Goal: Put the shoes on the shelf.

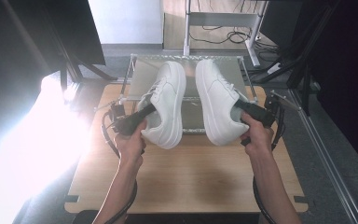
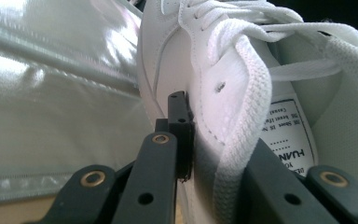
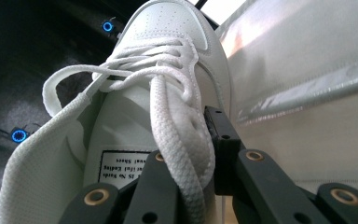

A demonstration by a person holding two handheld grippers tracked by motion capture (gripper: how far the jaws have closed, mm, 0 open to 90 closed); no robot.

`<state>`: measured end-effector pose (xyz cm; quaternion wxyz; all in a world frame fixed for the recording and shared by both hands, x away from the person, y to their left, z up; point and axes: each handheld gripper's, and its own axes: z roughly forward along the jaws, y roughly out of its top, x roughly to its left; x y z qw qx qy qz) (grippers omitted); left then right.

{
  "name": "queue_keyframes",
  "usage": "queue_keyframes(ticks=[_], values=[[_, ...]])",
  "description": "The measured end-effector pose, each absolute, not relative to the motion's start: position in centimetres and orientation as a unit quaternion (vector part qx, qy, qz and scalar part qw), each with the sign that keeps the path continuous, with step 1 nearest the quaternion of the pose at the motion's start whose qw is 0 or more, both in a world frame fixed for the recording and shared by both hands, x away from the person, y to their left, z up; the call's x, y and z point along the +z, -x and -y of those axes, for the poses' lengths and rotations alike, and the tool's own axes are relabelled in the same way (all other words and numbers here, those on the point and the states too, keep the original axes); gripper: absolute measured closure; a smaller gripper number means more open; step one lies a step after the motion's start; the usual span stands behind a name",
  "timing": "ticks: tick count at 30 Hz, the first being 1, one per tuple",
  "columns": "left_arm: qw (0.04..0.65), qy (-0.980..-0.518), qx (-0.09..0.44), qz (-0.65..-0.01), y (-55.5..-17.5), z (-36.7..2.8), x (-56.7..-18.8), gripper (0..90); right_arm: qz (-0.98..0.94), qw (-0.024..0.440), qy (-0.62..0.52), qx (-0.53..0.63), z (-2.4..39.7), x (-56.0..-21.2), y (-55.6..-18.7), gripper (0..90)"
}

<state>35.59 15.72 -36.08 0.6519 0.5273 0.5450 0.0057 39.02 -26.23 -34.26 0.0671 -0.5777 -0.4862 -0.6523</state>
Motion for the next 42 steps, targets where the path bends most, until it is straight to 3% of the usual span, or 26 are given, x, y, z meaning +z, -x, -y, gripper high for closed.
queue_keyframes(ticks=[17,42], values=[[0.641,-0.510,0.005,-0.574,-40.4,-16.3,-34.5,84.2,0.466,0.052,0.610,-0.639,25.0,-32.5,-43.3,83.9],[0.582,-0.531,0.047,-0.615,-47.2,-14.4,-32.7,84.0,0.455,0.028,0.649,-0.610,23.2,-32.4,-48.8,83.2]])
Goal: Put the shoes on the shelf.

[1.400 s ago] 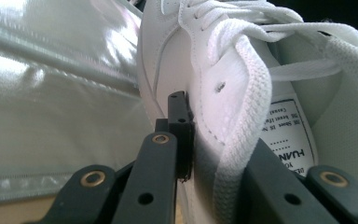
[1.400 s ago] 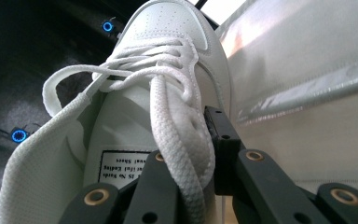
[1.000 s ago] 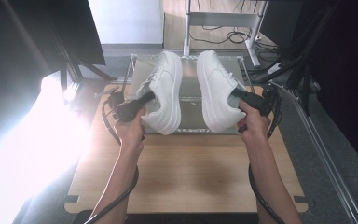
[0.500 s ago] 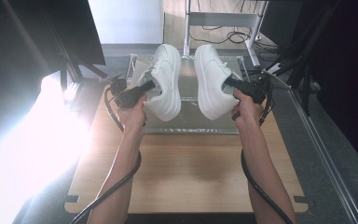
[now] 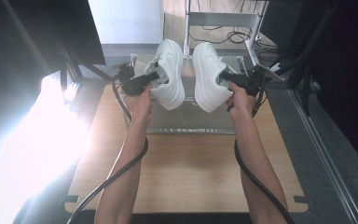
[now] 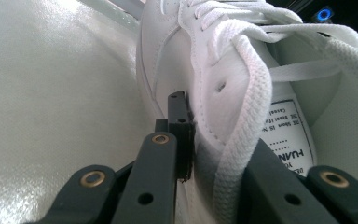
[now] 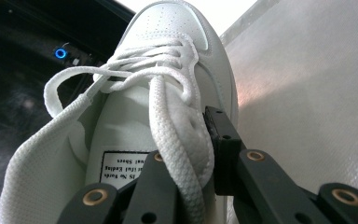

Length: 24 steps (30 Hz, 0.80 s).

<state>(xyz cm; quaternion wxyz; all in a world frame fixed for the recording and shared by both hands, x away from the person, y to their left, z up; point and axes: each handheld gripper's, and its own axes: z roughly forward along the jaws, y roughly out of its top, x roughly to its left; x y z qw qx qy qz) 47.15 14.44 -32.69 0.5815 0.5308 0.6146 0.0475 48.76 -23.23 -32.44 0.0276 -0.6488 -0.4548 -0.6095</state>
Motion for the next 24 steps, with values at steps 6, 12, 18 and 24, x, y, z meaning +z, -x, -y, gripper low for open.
queue_keyframes(ticks=[6,12,18,24], values=[[0.580,-0.528,0.043,-0.618,-47.7,-14.5,-32.7,83.9,0.453,0.020,0.658,-0.601,23.0,-32.5,-49.5,82.8],[0.569,-0.539,0.038,-0.621,-48.4,-14.4,-32.5,83.2,0.456,0.015,0.659,-0.598,22.7,-32.2,-49.8,81.3],[0.559,-0.544,0.046,-0.624,-48.7,-14.0,-32.2,80.7,0.455,0.013,0.663,-0.594,22.1,-32.1,-50.1,76.6],[0.553,-0.557,0.057,-0.618,-48.8,-13.4,-31.8,78.9,0.460,0.006,0.662,-0.591,21.4,-31.8,-50.1,72.7]])
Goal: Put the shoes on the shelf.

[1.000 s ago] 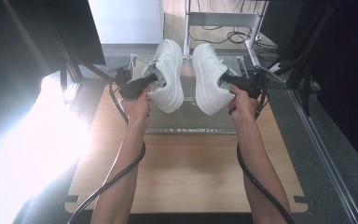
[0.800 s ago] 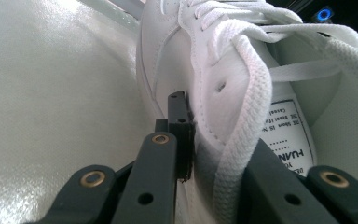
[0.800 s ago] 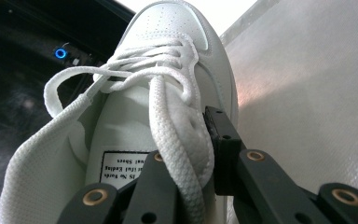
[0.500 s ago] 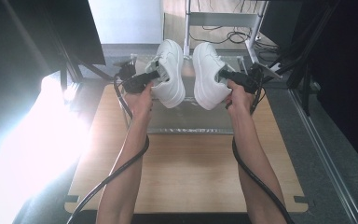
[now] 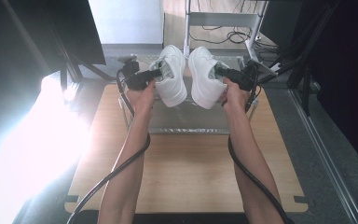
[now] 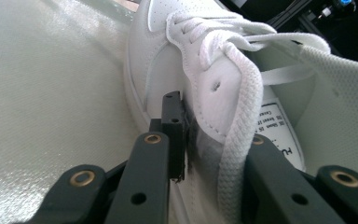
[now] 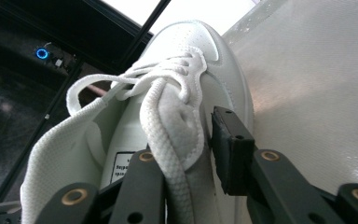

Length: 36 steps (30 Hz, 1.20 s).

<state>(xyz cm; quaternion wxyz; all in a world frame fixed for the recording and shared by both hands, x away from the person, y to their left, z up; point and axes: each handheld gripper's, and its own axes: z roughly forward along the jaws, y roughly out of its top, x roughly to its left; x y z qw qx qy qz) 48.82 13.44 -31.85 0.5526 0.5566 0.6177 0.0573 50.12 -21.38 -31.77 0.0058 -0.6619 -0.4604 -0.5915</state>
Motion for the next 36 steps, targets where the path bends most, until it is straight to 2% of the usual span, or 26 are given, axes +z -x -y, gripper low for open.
queue_keyframes(ticks=[11,19,20,22,24,28,30,36], values=[[0.549,-0.566,0.061,-0.611,-49.0,-13.0,-31.7,72.0,0.461,0.002,0.660,-0.593,20.3,-31.5,-50.1,63.0],[0.547,-0.576,0.064,-0.604,-49.2,-12.7,-31.5,62.3,0.473,-0.004,0.652,-0.593,19.9,-31.4,-50.1,56.6],[0.548,-0.578,0.058,-0.602,-49.3,-12.8,-31.6,62.3,0.474,-0.002,0.651,-0.593,19.9,-31.4,-50.2,55.0],[0.554,-0.576,0.043,-0.600,-49.5,-12.8,-31.8,55.6,0.476,0.013,0.642,-0.601,20.0,-31.5,-50.3,45.2],[0.552,-0.581,0.047,-0.596,-49.6,-12.3,-31.7,50.2,0.484,0.023,0.634,-0.603,19.8,-31.4,-50.4,40.2],[0.539,-0.588,0.057,-0.600,-49.6,-12.0,-31.5,46.1,0.498,0.014,0.625,-0.601,19.2,-31.1,-50.4,36.5],[0.540,-0.584,0.050,-0.603,-49.8,-12.2,-31.7,40.4,0.499,0.022,0.620,-0.605,19.2,-31.2,-50.4,33.6],[0.552,-0.581,0.045,-0.596,-49.9,-12.2,-31.9,35.3,0.493,0.051,0.602,-0.626,19.8,-31.7,-50.7,21.7]])
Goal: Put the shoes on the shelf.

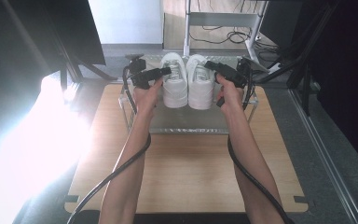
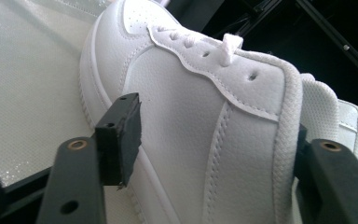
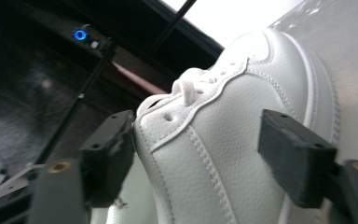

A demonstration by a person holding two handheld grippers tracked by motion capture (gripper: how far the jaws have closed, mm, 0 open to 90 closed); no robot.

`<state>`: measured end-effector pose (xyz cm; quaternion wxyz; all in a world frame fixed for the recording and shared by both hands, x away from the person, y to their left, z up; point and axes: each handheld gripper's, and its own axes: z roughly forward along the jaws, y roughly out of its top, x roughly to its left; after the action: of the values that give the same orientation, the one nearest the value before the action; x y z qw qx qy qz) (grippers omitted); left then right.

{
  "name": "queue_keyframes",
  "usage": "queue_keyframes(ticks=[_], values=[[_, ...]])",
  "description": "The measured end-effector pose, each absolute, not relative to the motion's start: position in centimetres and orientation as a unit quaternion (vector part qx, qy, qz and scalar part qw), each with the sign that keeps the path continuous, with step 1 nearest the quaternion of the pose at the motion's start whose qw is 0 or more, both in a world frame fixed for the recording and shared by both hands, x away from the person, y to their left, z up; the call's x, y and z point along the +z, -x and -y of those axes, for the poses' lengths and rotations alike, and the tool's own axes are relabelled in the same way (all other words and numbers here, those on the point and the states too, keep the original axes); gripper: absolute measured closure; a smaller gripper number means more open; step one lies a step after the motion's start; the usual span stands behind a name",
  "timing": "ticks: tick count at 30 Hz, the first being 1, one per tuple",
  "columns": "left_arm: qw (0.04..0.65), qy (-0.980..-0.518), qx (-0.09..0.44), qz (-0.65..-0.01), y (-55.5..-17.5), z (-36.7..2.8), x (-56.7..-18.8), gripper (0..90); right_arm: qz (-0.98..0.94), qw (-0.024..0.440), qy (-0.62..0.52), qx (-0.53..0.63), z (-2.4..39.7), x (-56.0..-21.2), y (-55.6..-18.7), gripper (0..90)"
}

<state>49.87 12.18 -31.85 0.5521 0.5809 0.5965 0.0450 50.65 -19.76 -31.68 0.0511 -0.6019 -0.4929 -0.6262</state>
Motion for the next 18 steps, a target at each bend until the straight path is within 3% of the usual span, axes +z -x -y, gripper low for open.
queue_keyframes(ticks=[3,18], values=[[0.596,-0.566,0.017,-0.569,-49.7,-12.4,-31.6,22.0,0.503,0.052,0.590,-0.629,19.9,-31.8,-50.6,20.8],[0.588,-0.588,0.055,-0.552,-48.3,-12.5,-30.7,14.6,0.518,0.052,0.569,-0.636,21.3,-32.3,-49.5,20.2]])
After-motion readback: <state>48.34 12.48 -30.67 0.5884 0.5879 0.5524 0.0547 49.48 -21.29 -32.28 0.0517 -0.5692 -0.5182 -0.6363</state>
